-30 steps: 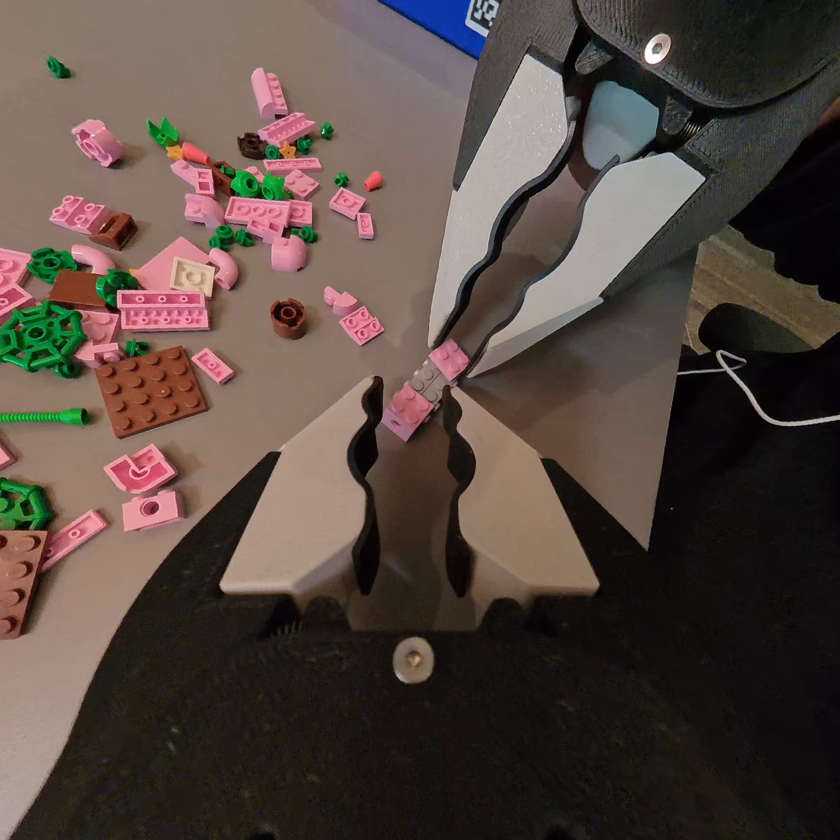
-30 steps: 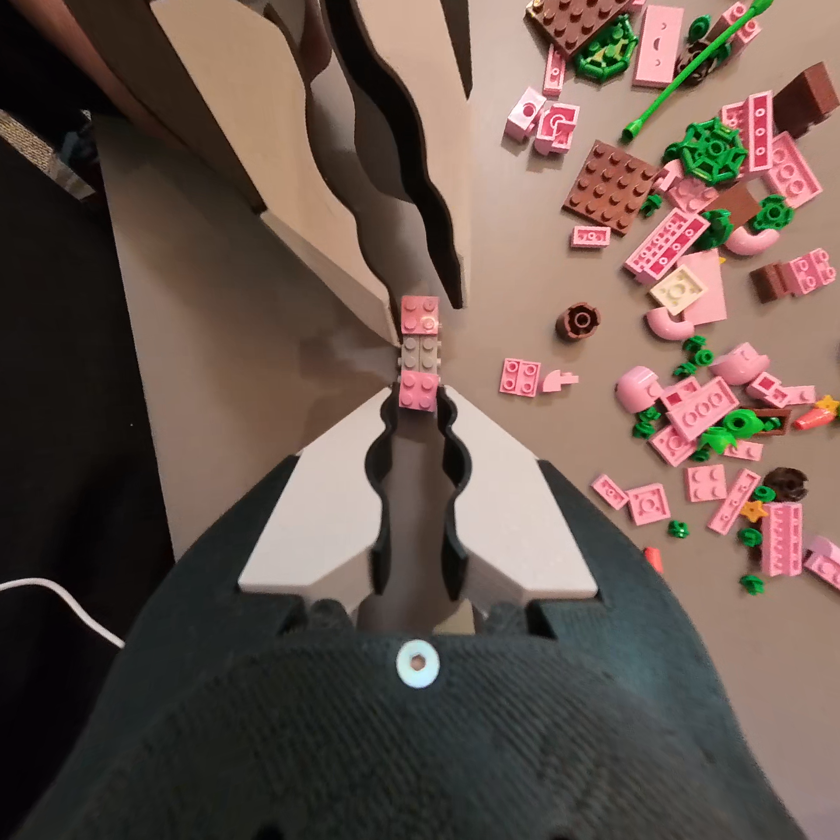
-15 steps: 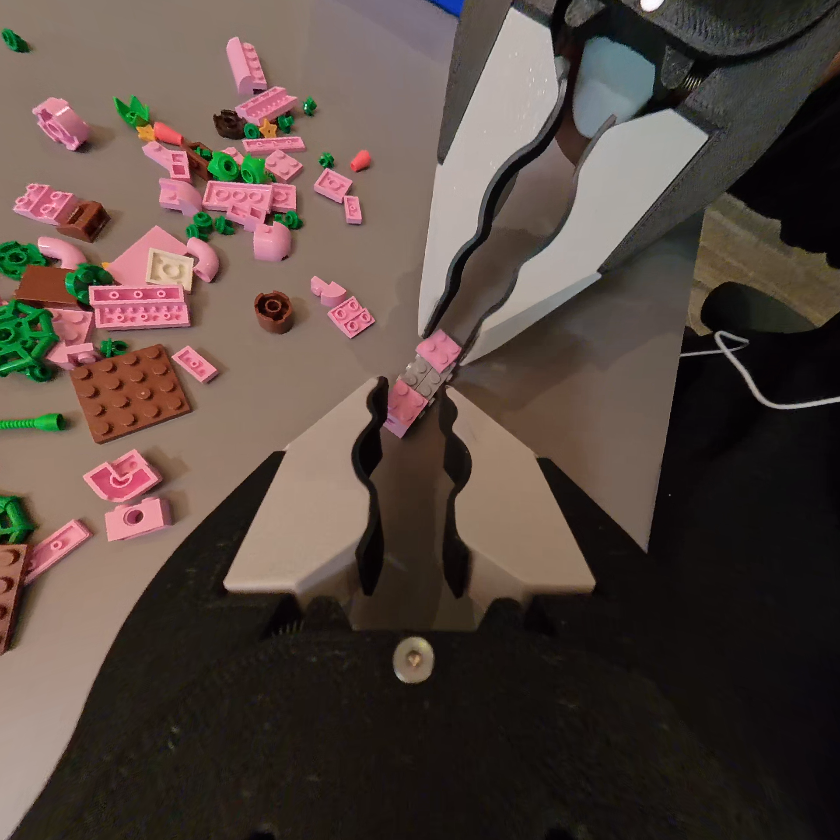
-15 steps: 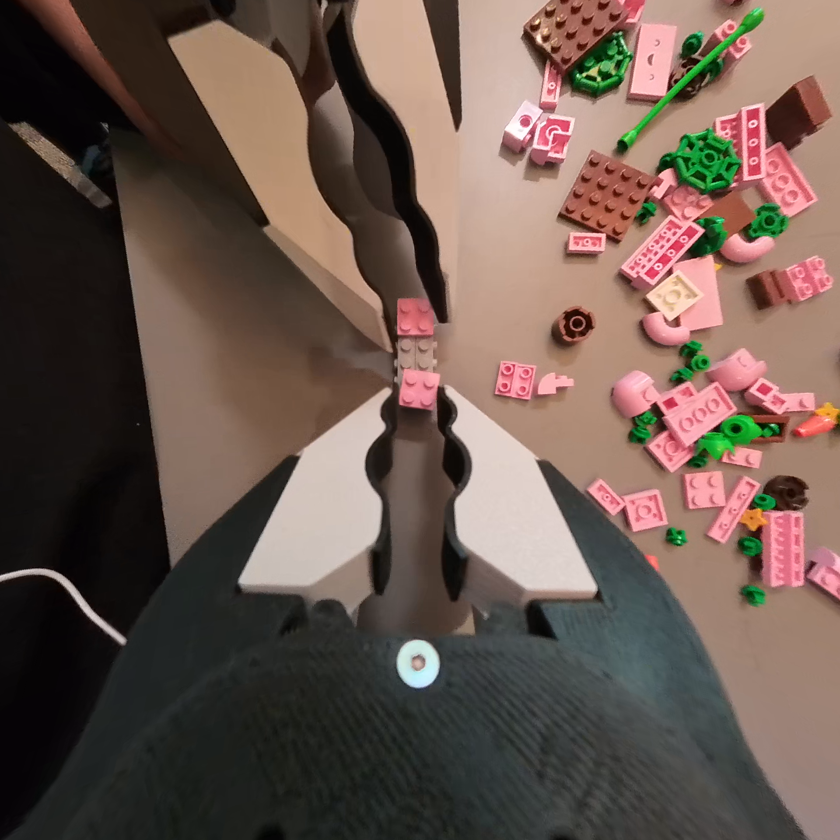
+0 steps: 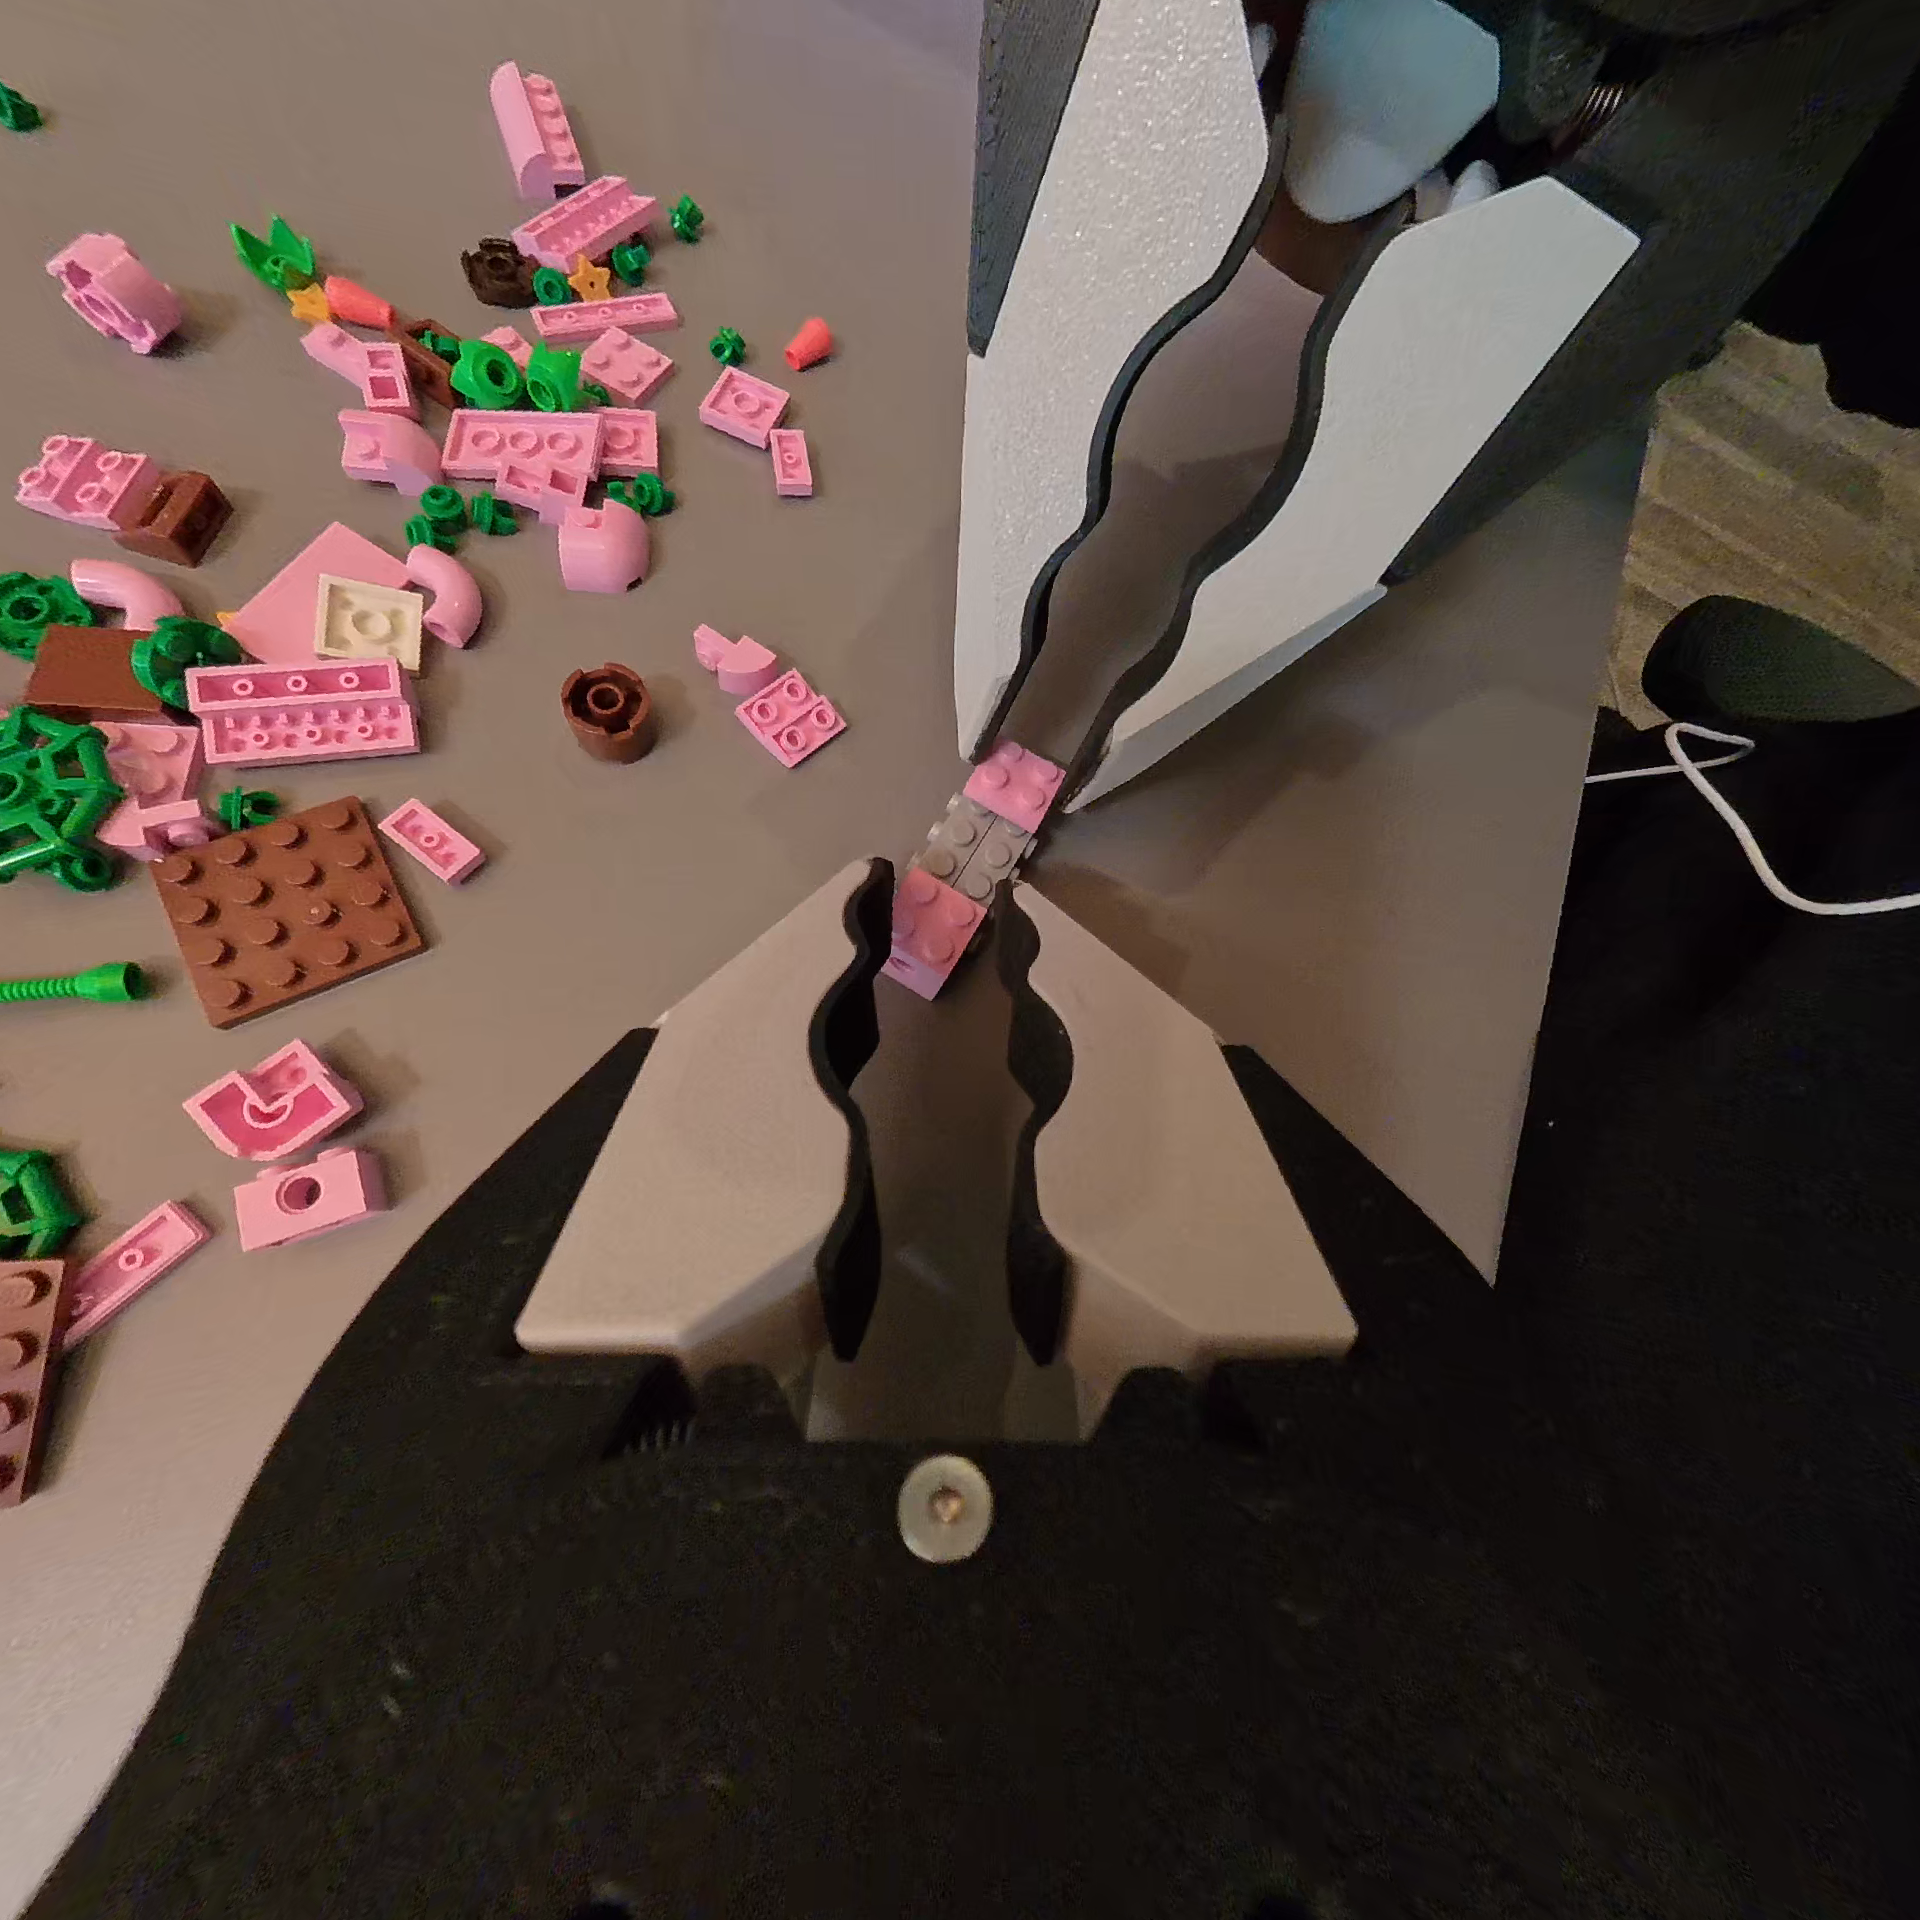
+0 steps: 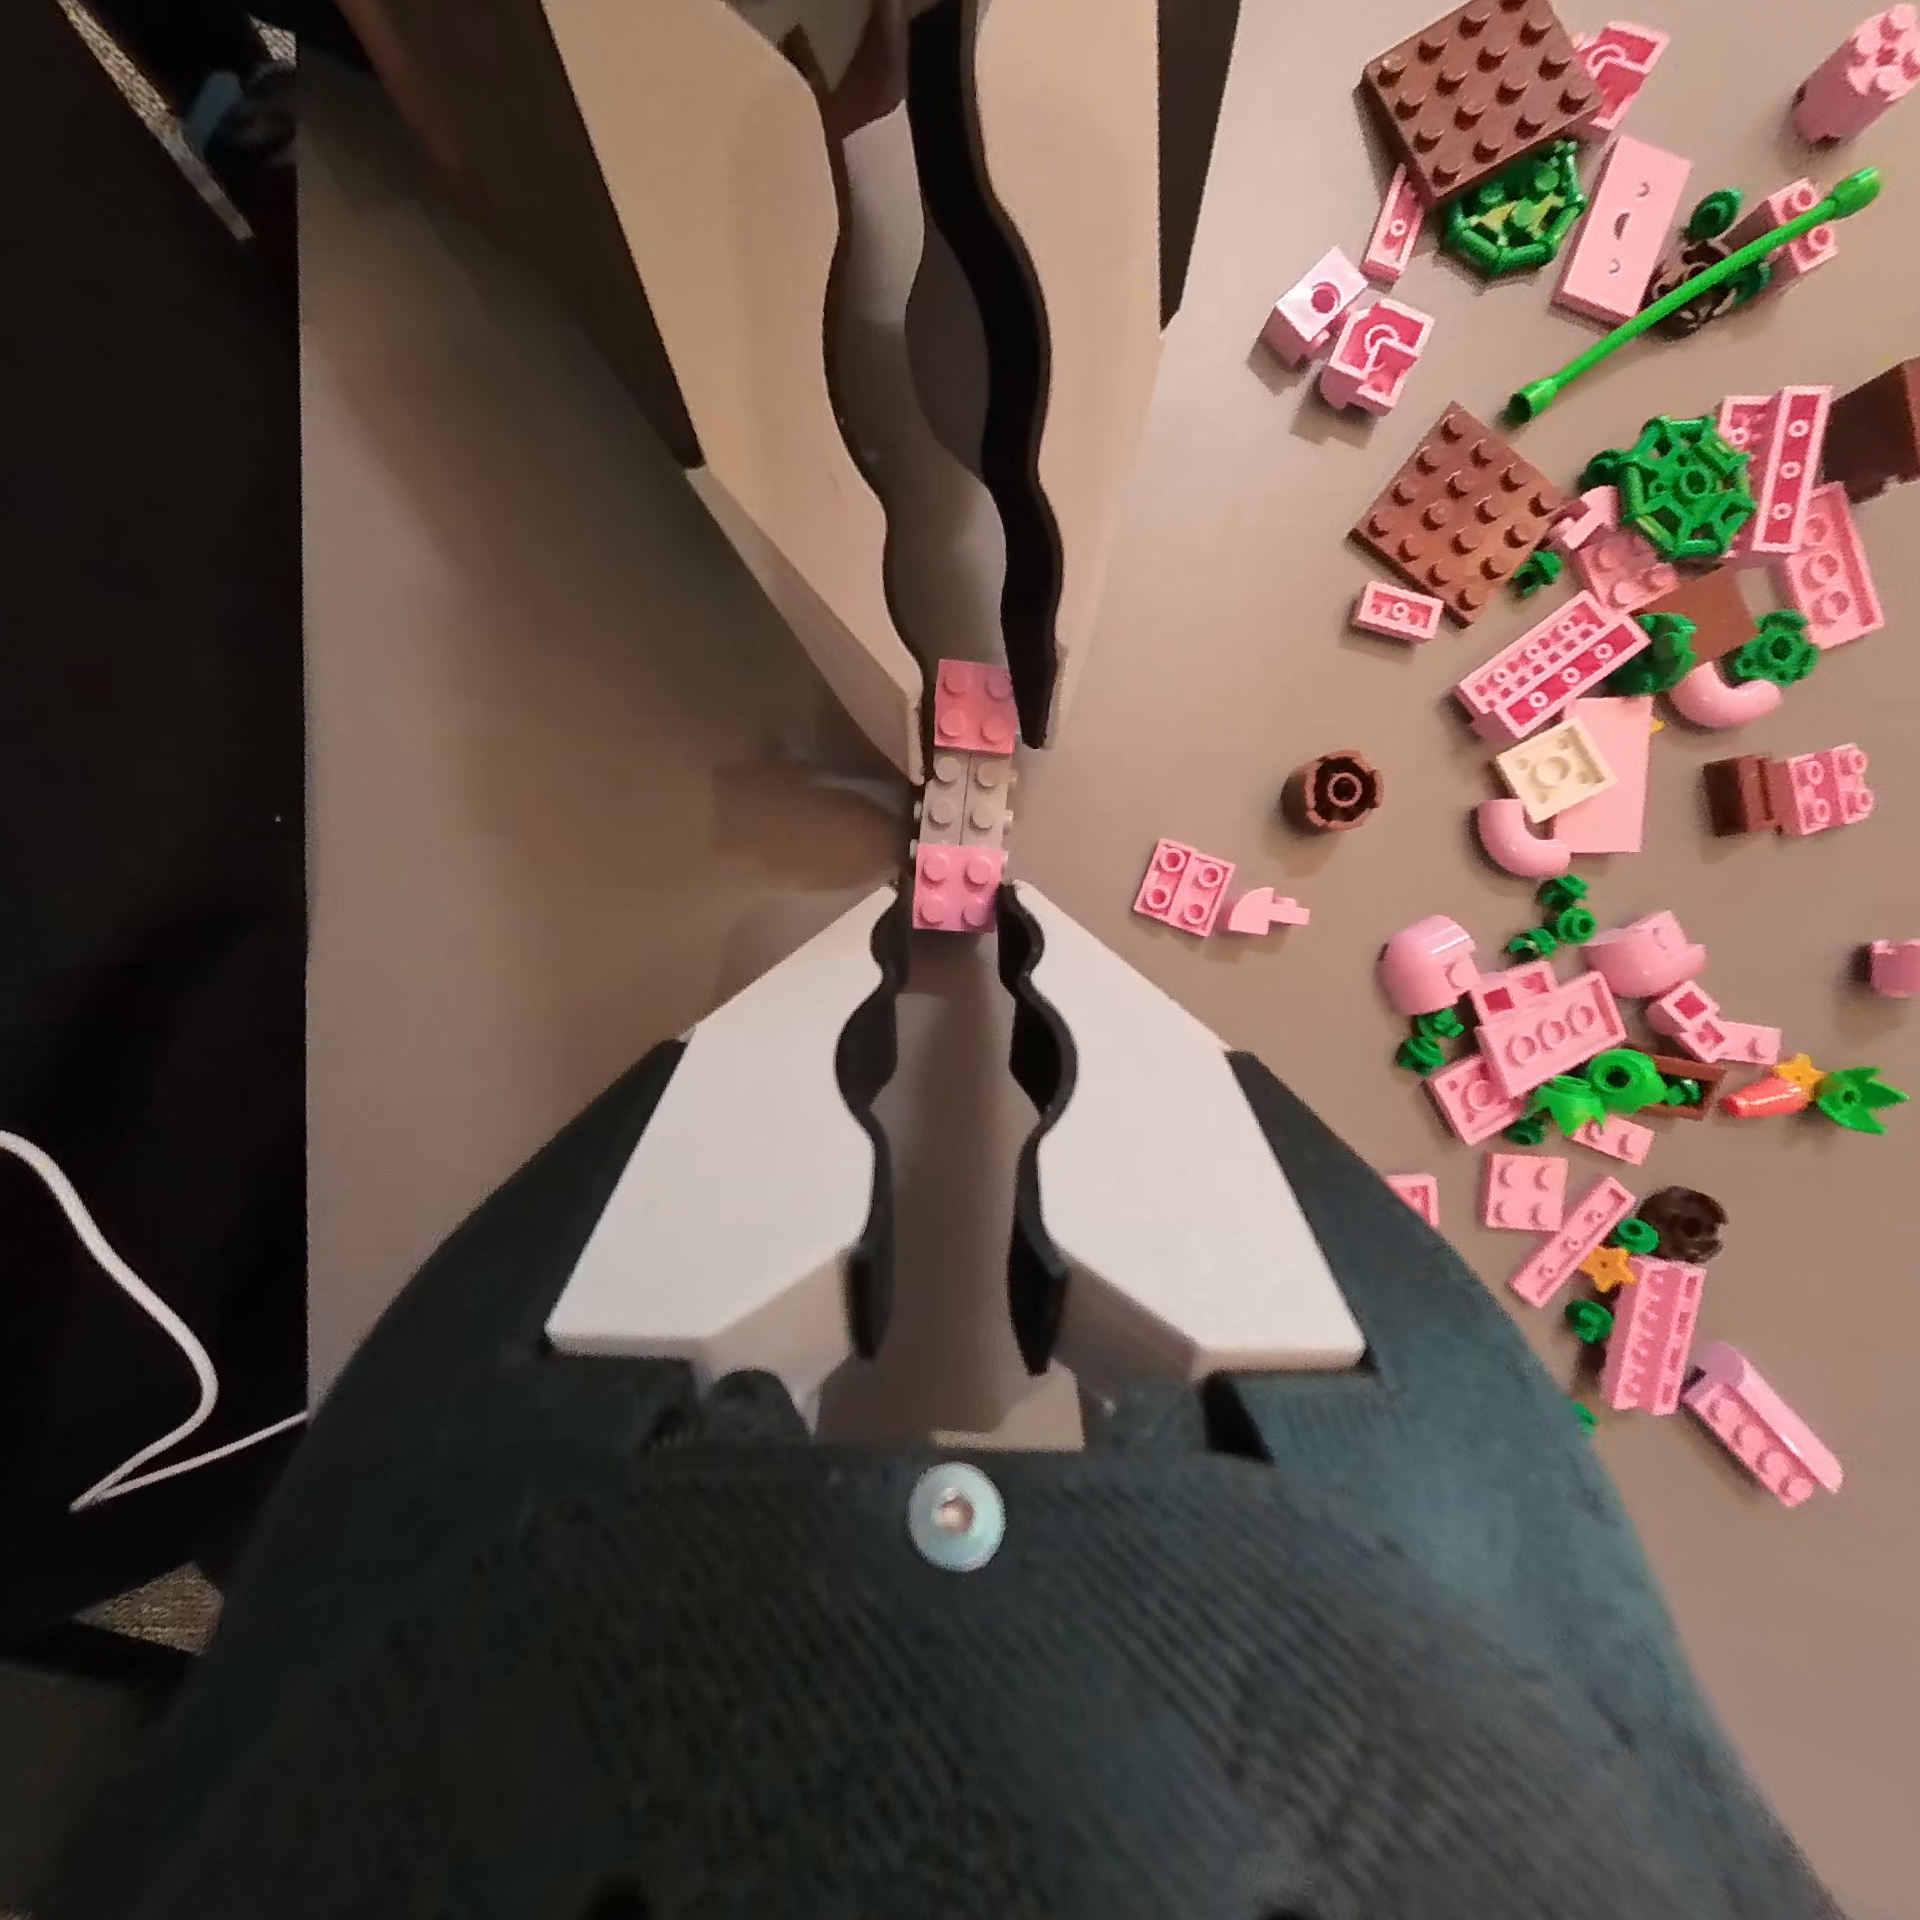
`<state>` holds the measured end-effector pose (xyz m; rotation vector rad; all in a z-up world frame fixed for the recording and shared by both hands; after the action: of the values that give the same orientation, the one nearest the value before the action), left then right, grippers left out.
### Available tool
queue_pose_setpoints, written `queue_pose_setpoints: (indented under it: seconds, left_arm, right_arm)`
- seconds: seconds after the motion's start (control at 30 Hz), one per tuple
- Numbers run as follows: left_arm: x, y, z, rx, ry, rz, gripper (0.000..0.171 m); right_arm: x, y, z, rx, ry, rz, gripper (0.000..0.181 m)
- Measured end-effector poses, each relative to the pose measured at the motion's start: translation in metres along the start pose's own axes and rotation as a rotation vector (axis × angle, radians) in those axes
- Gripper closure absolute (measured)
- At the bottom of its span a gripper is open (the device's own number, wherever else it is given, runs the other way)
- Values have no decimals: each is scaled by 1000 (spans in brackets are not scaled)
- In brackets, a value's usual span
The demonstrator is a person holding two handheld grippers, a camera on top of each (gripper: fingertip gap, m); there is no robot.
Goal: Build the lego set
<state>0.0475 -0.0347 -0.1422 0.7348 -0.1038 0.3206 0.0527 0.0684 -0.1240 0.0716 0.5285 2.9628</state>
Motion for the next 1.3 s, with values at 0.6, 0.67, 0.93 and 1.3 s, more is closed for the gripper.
queue_pose_setpoints:
  seconds: [0.6,0.67,0.93,1.3]
  left_arm:
    - [0,0,0,-3,1,1,154]
    - [0,0,0,-4,5,-2,154]
    - [0,-1,-1,-5,4,-1,155]
    - [0,-1,-1,-5,2,-2,156]
  right_arm:
    - [2,7,4,23,22,9,167]
    - [3,6,1,7,25,11,176]
    - [2,8,1,-26,60,-15,181]
    - [10,4,9,-22,21,-61,168]
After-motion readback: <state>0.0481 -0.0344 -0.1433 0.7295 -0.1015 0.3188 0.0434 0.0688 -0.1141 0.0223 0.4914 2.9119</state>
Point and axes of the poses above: each gripper's, where its closed fingertips meet, z back along the fingers, y out of its top, x = y × z across the jaws, the point moved 7 cm from there along z, back along the fingers, and after that the axes turned 10 degrees about -x, right-handed, at the moved point
